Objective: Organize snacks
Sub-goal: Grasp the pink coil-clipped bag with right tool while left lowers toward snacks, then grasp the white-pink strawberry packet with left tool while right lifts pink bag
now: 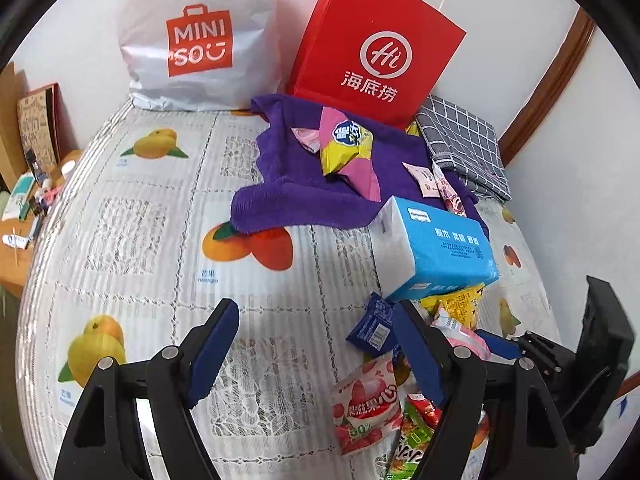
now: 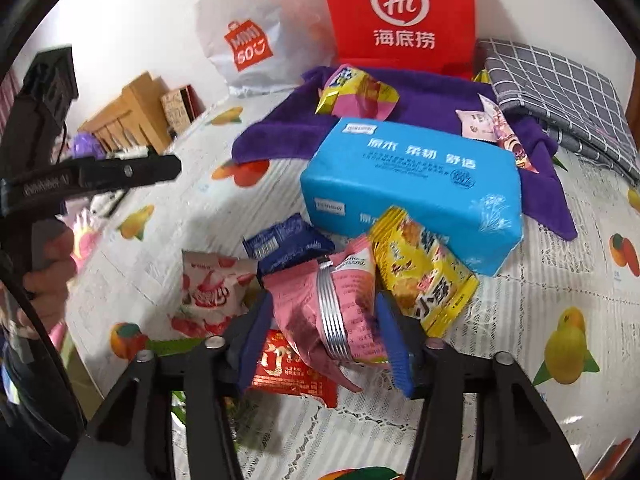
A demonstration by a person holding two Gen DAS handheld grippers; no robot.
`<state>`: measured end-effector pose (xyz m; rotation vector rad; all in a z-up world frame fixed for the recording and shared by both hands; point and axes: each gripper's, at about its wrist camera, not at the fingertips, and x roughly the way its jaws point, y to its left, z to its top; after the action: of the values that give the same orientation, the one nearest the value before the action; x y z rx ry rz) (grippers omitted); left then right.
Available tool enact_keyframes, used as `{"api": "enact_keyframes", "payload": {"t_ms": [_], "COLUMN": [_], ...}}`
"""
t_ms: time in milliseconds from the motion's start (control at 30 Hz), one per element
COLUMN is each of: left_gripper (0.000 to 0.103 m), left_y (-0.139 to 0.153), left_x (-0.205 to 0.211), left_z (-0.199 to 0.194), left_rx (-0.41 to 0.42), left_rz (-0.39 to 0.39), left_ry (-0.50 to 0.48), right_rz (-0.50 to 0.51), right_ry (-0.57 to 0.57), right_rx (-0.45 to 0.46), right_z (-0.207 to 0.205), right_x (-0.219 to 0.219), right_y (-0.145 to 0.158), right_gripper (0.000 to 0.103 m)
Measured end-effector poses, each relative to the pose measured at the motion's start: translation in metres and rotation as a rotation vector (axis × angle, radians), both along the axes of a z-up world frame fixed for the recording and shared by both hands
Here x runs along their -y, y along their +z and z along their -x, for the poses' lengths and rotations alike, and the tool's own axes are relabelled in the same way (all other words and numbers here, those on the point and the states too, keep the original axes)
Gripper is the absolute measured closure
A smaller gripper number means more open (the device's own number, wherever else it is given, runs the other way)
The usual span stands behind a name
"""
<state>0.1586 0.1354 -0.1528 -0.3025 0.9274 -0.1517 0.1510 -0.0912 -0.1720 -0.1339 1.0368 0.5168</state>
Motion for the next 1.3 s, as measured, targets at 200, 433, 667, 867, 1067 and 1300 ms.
{"api": "enact_keyframes", "payload": {"t_ms": [200, 433, 667, 867, 1067, 1300], "left_gripper": [0.025, 0.025, 0.025, 0.025, 0.025, 0.041], "left_y": [-0.007, -0.015, -0.026, -0.049, -0.061, -0.063], "left_x": [-0.001, 0.004, 0.027, 0.056, 0.073, 0.076], "left_z": [0.008, 0.014, 0.018, 0.02, 0.021, 0.02], "left_rx": [-0.012, -0.026, -0.054, -0.097, -0.102, -0.06], "left_rz": [-0.007, -0.02, -0.028, -0.076, -0.155, -0.29], "left_ry": [0.001, -0.012, -0.076, -0.158, -0.174, -0.171], "right_rz": [0.026, -0.056, -0.092, -0.1, -0.028, 0.058], "right_ry": [0.018, -0.046, -0.065, -0.089, -0.154, -0.291], "right_rx": [-0.025, 0.017, 0.104, 0.189, 0.245, 0.187], "right_z": [-0.003, 0.0, 0.021, 0.045, 0.055, 0.041], "right_x": [-0.01, 0.008, 0.024, 0.044, 0.07, 0.107], "right_y": [-0.024, -0.012, 0.018, 0.039, 0.036, 0.002], "right_gripper": [0.046, 0.062, 0.062, 0.062, 0.062, 0.062]}}
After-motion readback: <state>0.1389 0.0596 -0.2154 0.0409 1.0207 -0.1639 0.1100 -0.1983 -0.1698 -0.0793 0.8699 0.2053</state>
